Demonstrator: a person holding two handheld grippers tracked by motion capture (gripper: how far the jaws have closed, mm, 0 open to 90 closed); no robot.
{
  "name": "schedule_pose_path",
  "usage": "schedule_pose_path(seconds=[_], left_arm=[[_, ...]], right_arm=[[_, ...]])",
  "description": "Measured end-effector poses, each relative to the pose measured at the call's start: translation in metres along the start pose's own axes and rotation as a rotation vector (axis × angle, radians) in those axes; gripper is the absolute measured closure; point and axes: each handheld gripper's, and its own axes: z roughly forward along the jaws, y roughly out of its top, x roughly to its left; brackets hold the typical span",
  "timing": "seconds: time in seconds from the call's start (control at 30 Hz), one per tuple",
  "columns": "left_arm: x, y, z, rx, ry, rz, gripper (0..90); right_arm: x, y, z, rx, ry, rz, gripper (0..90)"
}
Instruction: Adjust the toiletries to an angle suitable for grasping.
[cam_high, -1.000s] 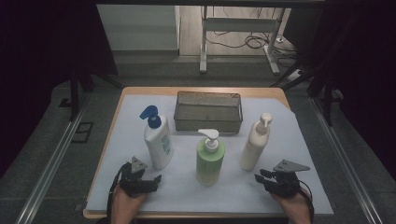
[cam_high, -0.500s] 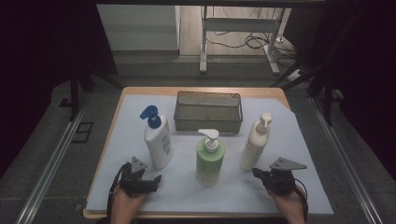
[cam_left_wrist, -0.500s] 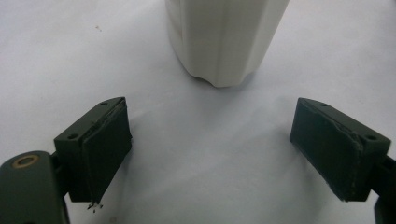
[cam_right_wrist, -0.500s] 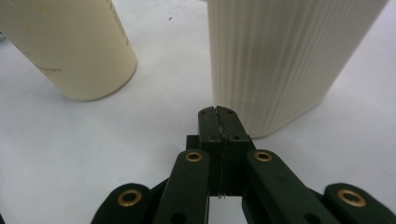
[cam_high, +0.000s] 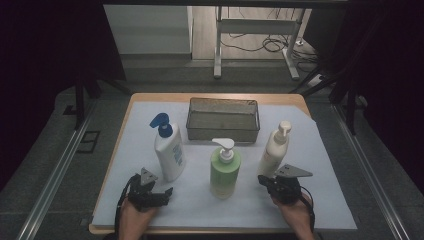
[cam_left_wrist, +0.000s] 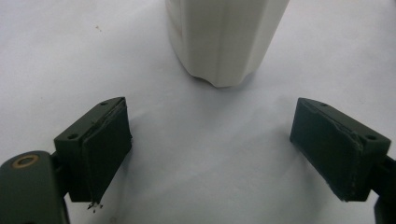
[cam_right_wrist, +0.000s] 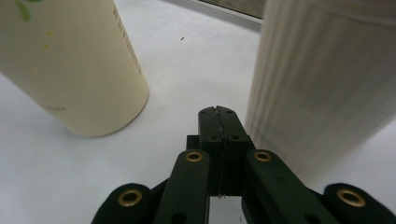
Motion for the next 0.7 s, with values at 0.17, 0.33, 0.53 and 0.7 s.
schedule_pose_path(seconds=[0.17, 0.33, 0.53, 0.7], left_arm=[[0.0, 0.0, 0.0, 0.0, 0.0, 0.0, 12.0], [0.0, 0.0, 0.0, 0.0, 0.001, 0.0, 12.0], [0.0, 0.0, 0.0, 0.001, -0.001, -0.001, 12.0], [0.0, 0.0, 0.0, 0.001, 0.0, -0.001, 12.0]], right_arm=[[0.004, 0.003, 0.006, 0.0, -0.043, -0.008, 90.0], [0.0, 0.002, 0.007, 0.002, -0.047, 0.006, 90.0], [-0.001, 0.0, 0.007, 0.013, -0.063, -0.014, 90.0], [-0.009, -0.002, 0.003, 0.014, -0.073, 0.001, 90.0]])
